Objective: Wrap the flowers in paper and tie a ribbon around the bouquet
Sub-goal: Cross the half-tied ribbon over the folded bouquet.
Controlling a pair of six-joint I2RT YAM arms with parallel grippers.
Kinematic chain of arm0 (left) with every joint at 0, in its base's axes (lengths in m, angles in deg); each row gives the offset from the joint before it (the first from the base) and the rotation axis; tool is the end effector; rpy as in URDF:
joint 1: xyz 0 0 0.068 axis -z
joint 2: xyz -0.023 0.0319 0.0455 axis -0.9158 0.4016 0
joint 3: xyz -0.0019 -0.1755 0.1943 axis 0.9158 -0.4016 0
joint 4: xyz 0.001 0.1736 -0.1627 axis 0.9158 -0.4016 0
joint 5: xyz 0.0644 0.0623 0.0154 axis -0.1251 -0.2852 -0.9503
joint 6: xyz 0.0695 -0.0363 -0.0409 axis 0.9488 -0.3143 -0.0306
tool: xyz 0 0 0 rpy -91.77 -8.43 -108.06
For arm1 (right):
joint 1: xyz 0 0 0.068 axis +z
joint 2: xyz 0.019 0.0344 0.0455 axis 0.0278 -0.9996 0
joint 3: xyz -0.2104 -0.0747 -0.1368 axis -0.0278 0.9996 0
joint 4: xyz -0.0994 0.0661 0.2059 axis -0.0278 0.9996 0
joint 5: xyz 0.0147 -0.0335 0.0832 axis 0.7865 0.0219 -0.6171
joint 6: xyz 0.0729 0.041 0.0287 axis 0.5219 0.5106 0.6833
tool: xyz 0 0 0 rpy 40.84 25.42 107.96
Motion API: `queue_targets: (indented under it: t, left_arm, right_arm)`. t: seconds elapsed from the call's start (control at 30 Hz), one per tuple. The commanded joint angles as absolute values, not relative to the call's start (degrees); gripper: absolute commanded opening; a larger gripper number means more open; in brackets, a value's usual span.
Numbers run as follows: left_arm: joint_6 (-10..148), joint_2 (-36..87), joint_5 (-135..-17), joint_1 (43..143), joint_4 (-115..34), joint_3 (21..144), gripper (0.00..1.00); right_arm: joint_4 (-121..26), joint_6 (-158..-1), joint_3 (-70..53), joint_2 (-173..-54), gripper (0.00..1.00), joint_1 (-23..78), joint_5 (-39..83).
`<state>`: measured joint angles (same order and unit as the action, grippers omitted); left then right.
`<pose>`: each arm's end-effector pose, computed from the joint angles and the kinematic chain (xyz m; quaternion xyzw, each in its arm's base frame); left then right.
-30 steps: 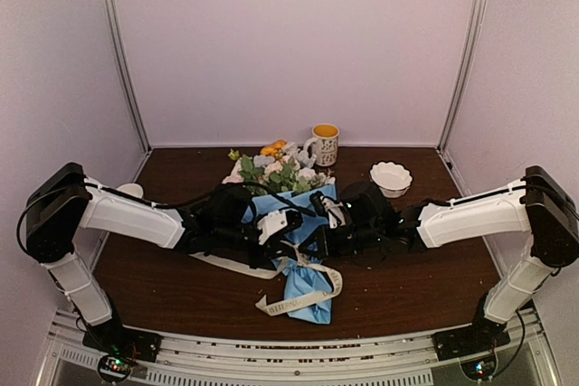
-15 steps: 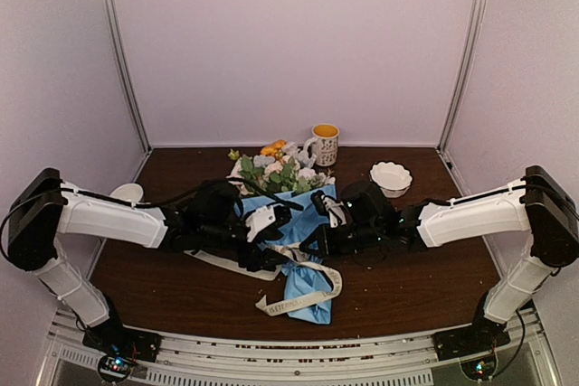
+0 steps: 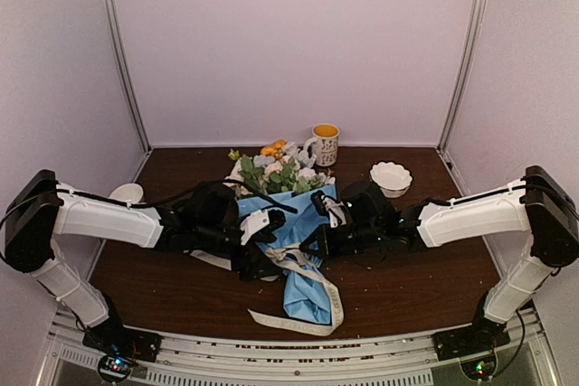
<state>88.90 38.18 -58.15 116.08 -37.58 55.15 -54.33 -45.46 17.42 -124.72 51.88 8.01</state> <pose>0.1839 -0.2711 0.1665 0.5133 0.7192 -0.3398 0.3222 0.1855 0.2992 0.1771 -0.1814 0.8600 0.4415 0.1806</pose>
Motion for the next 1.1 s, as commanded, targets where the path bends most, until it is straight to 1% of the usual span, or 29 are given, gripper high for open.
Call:
queue_targets:
  t: [0.0,0.1,0.27,0.33,0.47,0.57,0.63,0.73,0.83,1.03,1.07]
  left_arm:
    - [89.34,37.56,-59.49,115.89,-36.47,56.60,0.97]
    - [89.65,37.44,-61.31,115.89,-36.00,57.06,0.98]
    - [90.21,36.50,-60.18,115.89,-37.71,57.66,0.97]
    - [89.49,34.07,-60.12,115.89,-35.72,55.67,0.90]
    - [89.51,31.78,-59.35,115.89,-34.07,52.66,0.64]
    - [90.68,34.31,-59.93,115.80,-36.90,54.13,0.57]
    - [91.39,35.96,-60.40,115.80,-38.06,55.26,0.45]
    - [91.67,37.46,-61.55,115.73,-38.30,56.46,0.34]
    - [91.19,37.89,-62.41,115.56,-38.06,56.63,0.29]
    - [89.28,37.91,-63.81,115.32,-36.80,54.36,0.00]
    - [89.03,38.22,-63.98,115.28,-36.78,54.14,0.00]
  right_arm:
    - [-54.63,-45.73,17.52,-124.95,0.00,51.64,7.62]
    - [-54.86,-45.58,17.40,-125.27,0.00,51.62,7.46]
    - [-54.34,-45.87,16.92,-125.61,0.00,51.66,7.29]
    - [-54.54,-45.74,16.78,-125.64,0.00,51.58,7.27]
    - [-54.58,-45.80,16.88,-125.74,0.00,51.62,7.22]
    - [-54.68,-45.78,16.98,-125.82,0.00,51.63,7.22]
    - [-54.83,-45.70,17.01,-125.64,0.00,51.64,7.20]
    - [-54.86,-45.61,17.26,-125.31,0.00,51.52,7.32]
    - [-54.48,-45.77,17.42,-124.87,0.00,51.54,7.56]
    - [-54.51,-45.87,17.87,-124.45,0.00,51.51,7.93]
    - [-54.55,-45.79,17.94,-124.41,0.00,51.52,7.93]
